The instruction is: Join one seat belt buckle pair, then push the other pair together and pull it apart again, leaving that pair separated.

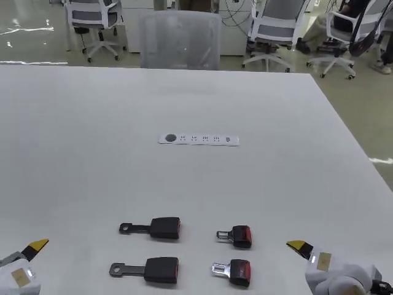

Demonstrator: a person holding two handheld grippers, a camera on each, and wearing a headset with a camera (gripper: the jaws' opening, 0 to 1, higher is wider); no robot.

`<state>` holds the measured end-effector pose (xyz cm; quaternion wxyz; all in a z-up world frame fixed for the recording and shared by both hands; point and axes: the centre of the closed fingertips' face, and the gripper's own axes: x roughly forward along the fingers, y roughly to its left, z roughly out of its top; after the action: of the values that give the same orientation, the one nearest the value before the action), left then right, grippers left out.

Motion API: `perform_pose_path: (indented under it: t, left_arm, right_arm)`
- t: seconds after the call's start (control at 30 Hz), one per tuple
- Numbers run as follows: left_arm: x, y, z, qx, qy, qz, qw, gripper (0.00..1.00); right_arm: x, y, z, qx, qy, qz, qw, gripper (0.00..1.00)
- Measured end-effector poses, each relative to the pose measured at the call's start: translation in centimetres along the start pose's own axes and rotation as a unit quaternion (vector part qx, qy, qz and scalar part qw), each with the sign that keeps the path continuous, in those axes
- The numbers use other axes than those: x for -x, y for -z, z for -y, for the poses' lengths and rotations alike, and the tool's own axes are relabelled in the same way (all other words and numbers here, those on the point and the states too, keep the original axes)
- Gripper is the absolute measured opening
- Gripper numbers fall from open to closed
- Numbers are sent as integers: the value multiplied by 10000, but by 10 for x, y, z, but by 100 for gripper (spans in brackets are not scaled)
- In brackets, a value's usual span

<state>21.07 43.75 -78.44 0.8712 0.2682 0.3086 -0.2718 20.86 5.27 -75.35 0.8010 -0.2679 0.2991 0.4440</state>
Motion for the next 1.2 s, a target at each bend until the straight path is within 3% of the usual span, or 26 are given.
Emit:
perform_pose_path:
  t: [0.03, 0.17, 0.27, 0.33, 0.37, 0.47, 0.53, 0.63, 0.67, 0.7, 0.8, 0.83, 0.9, 1.1, 1.2]
  left_arm:
    - [0, -2, 2, -40, 6, 41, 10000, 99]
    - [0, 2, 5, -390, -11, -162, 9991, 98]
    - [-2, 1, 11, -608, 236, -222, 9976, 98]
    - [-5, -12, 22, -741, 586, -35, 9955, 93]
    - [-8, -20, 25, -978, 675, 2, 9929, 92]
    - [-19, -30, 38, -1246, 1064, -180, 9863, 86]
    - [-28, -40, 46, -1482, 1322, -220, 9798, 79]
    - [-43, -60, 57, -1783, 1568, -22, 9714, 71]
    - [-47, -62, 60, -1874, 1627, -25, 9687, 68]
    - [-51, -63, 61, -1863, 1650, -85, 9685, 67]
    - [-64, -68, 74, -2117, 1975, -156, 9571, 62]
    - [-66, -68, 74, -2153, 1975, -171, 9562, 61]
    - [-75, -71, 80, -2316, 2101, -222, 9496, 58]
    - [-95, -79, 87, -2361, 2312, -277, 9434, 56]
    - [-103, -82, 93, -2515, 2452, -279, 9359, 55]
  right_arm:
    - [-1, 0, 2, 11, -5, -22, 10000, 81]
    - [-7, 2, 5, 105, -67, -68, 9999, 78]
    - [-13, 0, 2, 431, -218, -153, 9987, 76]
    - [-15, 2, -2, 490, -370, -284, 9977, 73]
    - [-17, 1, -3, 601, -435, -285, 9968, 71]
    - [-22, -1, -3, 732, -568, -319, 9952, 67]
    - [-26, -1, -3, 791, -676, -350, 9940, 61]
    - [-35, 1, -2, 871, -798, -390, 9922, 59]
    - [-37, 2, -2, 887, -831, -396, 9918, 58]
    - [-39, 3, -1, 887, -855, -411, 9915, 57]
    - [-47, 5, 0, 954, -930, -476, 9899, 55]
    - [-49, 6, 0, 959, -964, -482, 9895, 55]
    - [-54, 7, -1, 1004, -1030, -496, 9884, 53]
    - [-72, 10, -4, 1333, -1201, -626, 9818, 50]
    - [-83, 12, -7, 1326, -1303, -674, 9802, 48]
